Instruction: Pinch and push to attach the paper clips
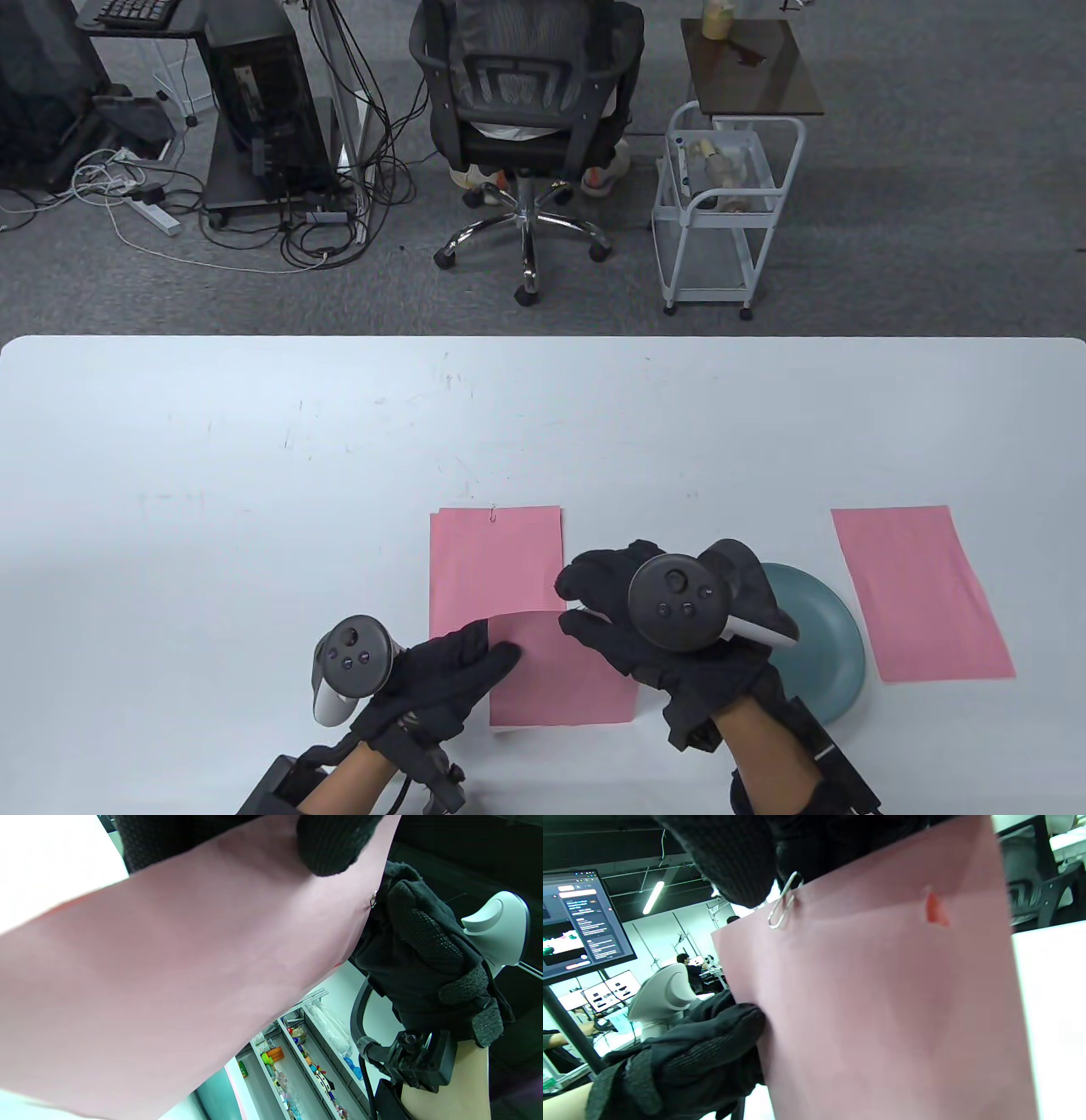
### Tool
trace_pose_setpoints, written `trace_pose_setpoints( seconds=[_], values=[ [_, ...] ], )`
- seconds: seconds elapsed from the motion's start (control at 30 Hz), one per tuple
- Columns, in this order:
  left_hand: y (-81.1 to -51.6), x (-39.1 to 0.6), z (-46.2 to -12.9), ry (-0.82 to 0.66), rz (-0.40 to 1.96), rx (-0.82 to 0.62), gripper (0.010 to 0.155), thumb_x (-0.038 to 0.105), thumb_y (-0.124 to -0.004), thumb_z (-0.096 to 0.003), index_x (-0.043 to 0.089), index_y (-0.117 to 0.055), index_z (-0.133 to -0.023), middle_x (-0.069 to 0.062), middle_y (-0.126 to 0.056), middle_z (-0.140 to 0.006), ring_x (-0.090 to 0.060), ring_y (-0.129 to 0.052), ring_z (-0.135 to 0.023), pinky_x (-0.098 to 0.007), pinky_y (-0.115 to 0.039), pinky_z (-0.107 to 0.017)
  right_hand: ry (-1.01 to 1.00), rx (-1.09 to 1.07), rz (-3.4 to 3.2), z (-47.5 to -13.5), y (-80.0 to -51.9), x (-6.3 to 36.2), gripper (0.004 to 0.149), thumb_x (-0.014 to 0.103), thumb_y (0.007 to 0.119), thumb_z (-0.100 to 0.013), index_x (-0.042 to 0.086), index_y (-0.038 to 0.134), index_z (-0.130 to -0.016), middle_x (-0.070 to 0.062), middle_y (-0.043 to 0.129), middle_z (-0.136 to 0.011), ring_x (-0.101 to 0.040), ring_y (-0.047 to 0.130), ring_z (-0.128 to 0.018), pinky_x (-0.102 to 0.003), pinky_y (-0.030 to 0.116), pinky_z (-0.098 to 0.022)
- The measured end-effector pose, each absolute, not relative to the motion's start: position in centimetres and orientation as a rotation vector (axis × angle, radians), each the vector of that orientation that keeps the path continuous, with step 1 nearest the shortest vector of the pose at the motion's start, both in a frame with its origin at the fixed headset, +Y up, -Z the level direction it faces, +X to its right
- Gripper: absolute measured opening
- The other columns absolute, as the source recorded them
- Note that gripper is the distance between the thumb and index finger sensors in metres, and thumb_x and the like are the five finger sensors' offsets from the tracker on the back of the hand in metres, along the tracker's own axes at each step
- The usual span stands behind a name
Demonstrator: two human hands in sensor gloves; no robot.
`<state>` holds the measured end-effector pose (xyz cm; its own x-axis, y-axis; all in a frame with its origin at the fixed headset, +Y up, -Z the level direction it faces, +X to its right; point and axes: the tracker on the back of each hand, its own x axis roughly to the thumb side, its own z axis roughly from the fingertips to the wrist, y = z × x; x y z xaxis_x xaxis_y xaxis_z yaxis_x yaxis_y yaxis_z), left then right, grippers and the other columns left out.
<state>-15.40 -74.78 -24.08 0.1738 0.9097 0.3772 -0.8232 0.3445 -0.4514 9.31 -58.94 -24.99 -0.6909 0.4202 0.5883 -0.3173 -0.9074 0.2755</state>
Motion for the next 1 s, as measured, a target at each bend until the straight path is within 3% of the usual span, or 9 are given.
trace_pose_setpoints(
  seconds=[0.7, 0.9, 1.0],
  values=[
    [-74.8, -15.3, -23.9, -0.667, 1.225, -0.149, 0.041, 0.034, -0.073, -0.0639, 0.021, -0.076, -0.103, -0.011, -0.087, -0.101, -0.030, -0.096, -0.085, -0.050, -0.078, -0.066, 0.182, 1.006, 2.709, -24.5, -59.4, 8.0, 0.039, 0.029, 0.084, -0.056, 0.009, 0.085, -0.089, -0.015, 0.092, -0.086, -0.036, 0.090, -0.074, -0.061, 0.056, -0.070],
    [-74.8, -15.3, -23.9, -0.667, 1.234, -0.154, 0.041, 0.034, -0.073, -0.0640, 0.021, -0.076, -0.103, -0.011, -0.087, -0.101, -0.030, -0.096, -0.085, -0.050, -0.078, -0.066, 0.185, 1.010, 2.705, -24.5, -59.3, 7.9, 0.039, 0.029, 0.085, -0.056, 0.009, 0.085, -0.090, -0.015, 0.091, -0.086, -0.036, 0.090, -0.074, -0.061, 0.056, -0.071],
    [-74.7, -15.3, -23.9, -0.666, 1.242, -0.156, 0.041, 0.034, -0.073, -0.0641, 0.020, -0.075, -0.103, -0.011, -0.087, -0.101, -0.030, -0.096, -0.085, -0.050, -0.079, -0.065, 0.152, 0.999, 2.683, -24.3, -59.0, 8.3, 0.044, 0.030, 0.084, -0.057, 0.009, 0.081, -0.095, -0.016, 0.087, -0.093, -0.037, 0.086, -0.080, -0.061, 0.054, -0.071]
  ],
)
